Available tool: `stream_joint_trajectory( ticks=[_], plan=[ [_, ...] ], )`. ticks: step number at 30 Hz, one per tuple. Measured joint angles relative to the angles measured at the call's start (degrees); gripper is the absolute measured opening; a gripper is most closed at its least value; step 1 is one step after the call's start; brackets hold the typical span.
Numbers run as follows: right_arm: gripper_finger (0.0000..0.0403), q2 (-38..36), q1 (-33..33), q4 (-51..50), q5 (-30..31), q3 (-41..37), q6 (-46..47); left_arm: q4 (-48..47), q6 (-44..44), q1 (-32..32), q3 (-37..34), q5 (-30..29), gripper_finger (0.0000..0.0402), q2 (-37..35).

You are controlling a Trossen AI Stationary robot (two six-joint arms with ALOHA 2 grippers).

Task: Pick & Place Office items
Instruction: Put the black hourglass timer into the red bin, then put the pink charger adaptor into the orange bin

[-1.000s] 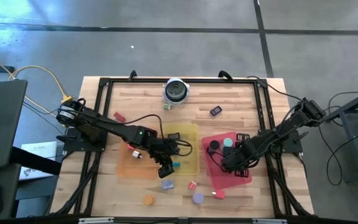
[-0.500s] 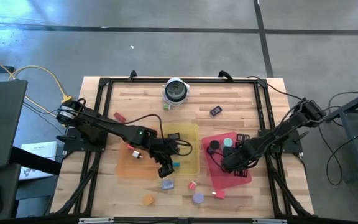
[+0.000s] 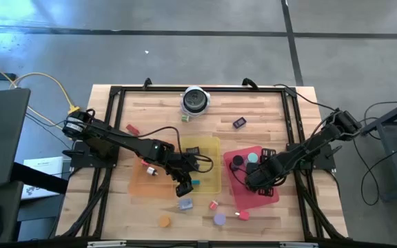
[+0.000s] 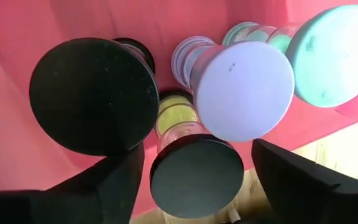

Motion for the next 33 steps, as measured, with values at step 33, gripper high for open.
stream_joint_trajectory(
  ticks=[33],
  plan=[
    [0.0318, -4.5, 0.1, -9.2, -4.3, 11.5, 11.2, 0.0, -0.9, -0.3, 0.0, 0.3, 0.0227, 0.0]
  ],
)
